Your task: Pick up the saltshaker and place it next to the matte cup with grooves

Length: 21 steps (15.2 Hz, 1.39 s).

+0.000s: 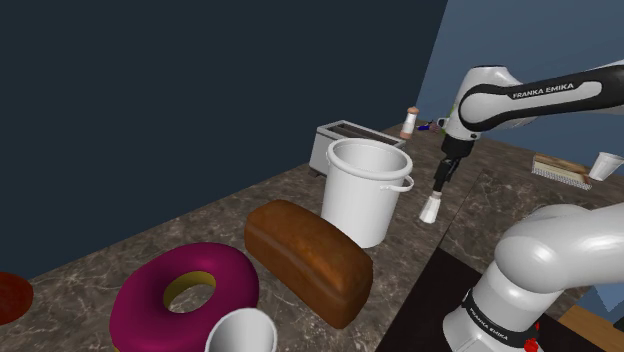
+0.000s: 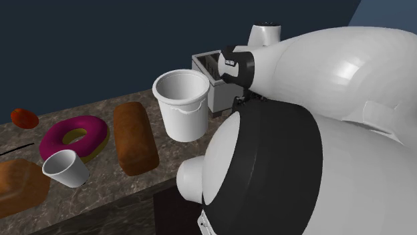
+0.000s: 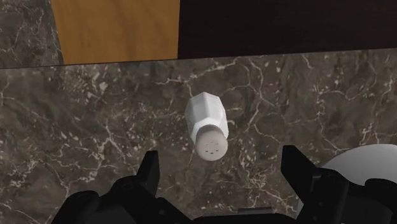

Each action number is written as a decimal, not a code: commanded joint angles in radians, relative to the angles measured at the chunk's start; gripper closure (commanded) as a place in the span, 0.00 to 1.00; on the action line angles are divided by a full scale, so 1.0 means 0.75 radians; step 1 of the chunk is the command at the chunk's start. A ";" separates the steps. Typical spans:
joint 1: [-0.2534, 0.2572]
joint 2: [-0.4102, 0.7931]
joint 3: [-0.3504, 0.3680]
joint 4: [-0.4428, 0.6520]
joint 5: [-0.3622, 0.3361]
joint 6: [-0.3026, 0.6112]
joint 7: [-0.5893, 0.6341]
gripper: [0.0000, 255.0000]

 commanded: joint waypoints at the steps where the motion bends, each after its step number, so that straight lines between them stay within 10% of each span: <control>1: -0.007 0.023 -0.025 -0.022 -0.017 0.048 -0.012 0.00; 14: -0.012 0.070 -0.055 -0.077 -0.042 0.150 -0.009 0.00; 15: -0.012 0.070 -0.055 -0.077 -0.042 0.150 -0.009 1.00; 21: -0.012 0.070 -0.055 -0.077 -0.042 0.150 -0.009 1.00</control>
